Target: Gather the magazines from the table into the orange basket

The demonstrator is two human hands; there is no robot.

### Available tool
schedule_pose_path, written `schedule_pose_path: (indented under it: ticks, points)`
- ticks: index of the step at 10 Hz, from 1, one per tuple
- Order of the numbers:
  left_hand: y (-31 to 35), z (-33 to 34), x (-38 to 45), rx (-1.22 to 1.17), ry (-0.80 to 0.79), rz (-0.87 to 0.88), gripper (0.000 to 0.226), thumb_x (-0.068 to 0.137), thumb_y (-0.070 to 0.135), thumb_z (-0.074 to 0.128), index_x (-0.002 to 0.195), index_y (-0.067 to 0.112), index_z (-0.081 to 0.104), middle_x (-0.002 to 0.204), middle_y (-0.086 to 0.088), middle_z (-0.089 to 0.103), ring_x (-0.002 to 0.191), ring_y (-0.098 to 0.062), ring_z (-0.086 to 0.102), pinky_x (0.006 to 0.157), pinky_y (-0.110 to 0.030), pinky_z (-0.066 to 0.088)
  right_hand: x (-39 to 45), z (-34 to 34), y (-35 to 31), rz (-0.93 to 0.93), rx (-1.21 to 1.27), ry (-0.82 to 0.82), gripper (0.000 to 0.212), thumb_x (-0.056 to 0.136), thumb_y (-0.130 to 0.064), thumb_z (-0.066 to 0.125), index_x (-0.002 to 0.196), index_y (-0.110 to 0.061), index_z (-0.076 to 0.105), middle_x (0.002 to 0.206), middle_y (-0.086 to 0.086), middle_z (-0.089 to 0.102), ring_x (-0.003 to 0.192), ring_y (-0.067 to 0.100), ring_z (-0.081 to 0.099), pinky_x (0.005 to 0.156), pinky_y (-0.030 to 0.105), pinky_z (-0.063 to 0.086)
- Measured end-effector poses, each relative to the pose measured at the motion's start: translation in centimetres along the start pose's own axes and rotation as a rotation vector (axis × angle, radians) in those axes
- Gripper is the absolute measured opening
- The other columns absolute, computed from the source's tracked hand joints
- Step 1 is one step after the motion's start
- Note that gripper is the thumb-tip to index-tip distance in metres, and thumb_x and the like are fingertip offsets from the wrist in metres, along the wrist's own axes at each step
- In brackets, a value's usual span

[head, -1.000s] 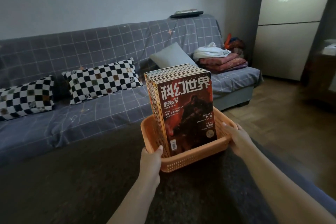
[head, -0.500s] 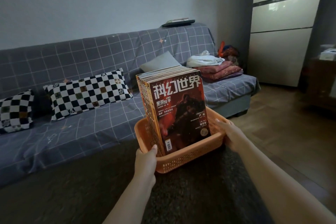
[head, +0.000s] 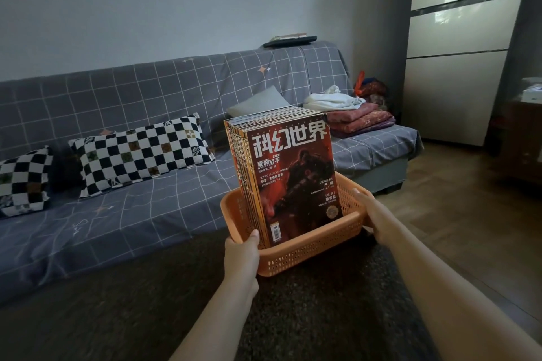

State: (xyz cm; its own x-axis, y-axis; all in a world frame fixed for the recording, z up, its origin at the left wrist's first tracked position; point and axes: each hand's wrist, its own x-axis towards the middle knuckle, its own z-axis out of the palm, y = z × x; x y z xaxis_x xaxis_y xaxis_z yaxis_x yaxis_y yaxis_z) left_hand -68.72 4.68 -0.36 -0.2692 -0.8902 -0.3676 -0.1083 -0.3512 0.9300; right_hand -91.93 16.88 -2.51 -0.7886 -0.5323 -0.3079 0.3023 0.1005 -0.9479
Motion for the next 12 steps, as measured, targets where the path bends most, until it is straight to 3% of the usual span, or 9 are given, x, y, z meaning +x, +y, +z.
schedule_pose_path:
  ticks: [2,3,5,7,9,10,11,12]
  points:
    - [-0.2,0.3,-0.1,0.008,-0.007,-0.005,0.051,0.093,0.027,0.059,0.138,0.016,0.039,0.125,-0.012,0.057,0.113,-0.032,0.057,0.098,-0.052,0.048,-0.1,-0.2,0.6,0.025,0.111,-0.039,0.075,0.085,-0.061,0.048,0.144,-0.016,0.034,0.135,0.019,0.048,0.122,0.035,0.048,0.104,0.051,0.039]
    - [-0.1,0.3,0.0,0.015,-0.01,-0.01,0.05,0.093,0.026,0.059,0.138,0.015,0.039,0.123,-0.012,0.058,0.112,-0.032,0.057,0.098,-0.052,0.048,-0.3,-0.3,0.5,0.052,0.078,-0.012,0.071,0.086,-0.056,0.05,0.141,-0.014,0.037,0.128,0.02,0.054,0.117,0.034,0.052,0.103,0.049,0.041]
    - [0.0,0.1,0.1,0.01,-0.034,-0.01,0.051,0.093,0.026,0.059,0.138,0.015,0.039,0.123,-0.013,0.058,0.111,-0.032,0.058,0.097,-0.052,0.048,-1.2,-0.4,0.1,0.048,-0.007,0.054,0.062,0.088,-0.047,0.052,0.136,-0.009,0.043,0.117,0.017,0.06,0.109,0.029,0.056,0.088,0.038,0.044]
    - [0.0,-0.2,0.1,0.005,-0.061,0.005,0.05,0.093,0.027,0.059,0.138,0.015,0.04,0.124,-0.013,0.058,0.112,-0.033,0.058,0.098,-0.053,0.047,-1.7,0.0,0.0,0.071,-0.013,0.101,0.071,0.089,-0.057,0.045,0.138,-0.007,0.042,0.125,0.018,0.056,0.115,0.032,0.052,0.094,0.042,0.04]
    - [0.0,-0.5,-0.2,0.027,-0.049,0.018,0.05,0.093,0.029,0.061,0.136,0.01,0.043,0.124,-0.015,0.059,0.113,-0.032,0.057,0.099,-0.051,0.046,-2.5,-0.1,0.0,0.053,-0.107,0.126,0.074,0.091,-0.059,0.039,0.14,-0.003,0.04,0.137,0.02,0.048,0.128,0.035,0.042,0.106,0.044,0.031]
    - [0.1,-0.9,-0.9,0.023,-0.053,0.042,0.052,0.092,0.03,0.062,0.135,0.008,0.044,0.127,-0.015,0.058,0.117,-0.032,0.056,0.1,-0.047,0.045,-4.0,-0.2,-0.5,0.026,-0.139,0.135,0.07,0.094,-0.055,0.036,0.138,-0.001,0.041,0.135,0.02,0.05,0.125,0.033,0.046,0.106,0.043,0.034]
    - [0.1,-1.6,-1.6,0.038,-0.088,0.089,0.05,0.093,0.032,0.06,0.134,0.007,0.047,0.126,-0.013,0.06,0.116,-0.03,0.057,0.095,-0.042,0.045,-5.7,0.0,-1.0,-0.005,-0.128,0.171,0.061,0.097,-0.048,0.038,0.134,0.0,0.043,0.12,0.015,0.056,0.102,0.025,0.054,0.085,0.035,0.043]
    - [1.2,-2.4,-3.2,0.085,-0.088,0.139,0.047,0.095,0.032,0.057,0.133,0.007,0.049,0.121,-0.011,0.063,0.104,-0.024,0.06,0.082,-0.034,0.043,-8.1,0.4,-1.9,-0.179,-0.136,0.314,0.049,0.099,-0.036,0.041,0.134,-0.002,0.042,0.119,0.012,0.056,0.087,0.015,0.049,0.061,0.025,0.038]
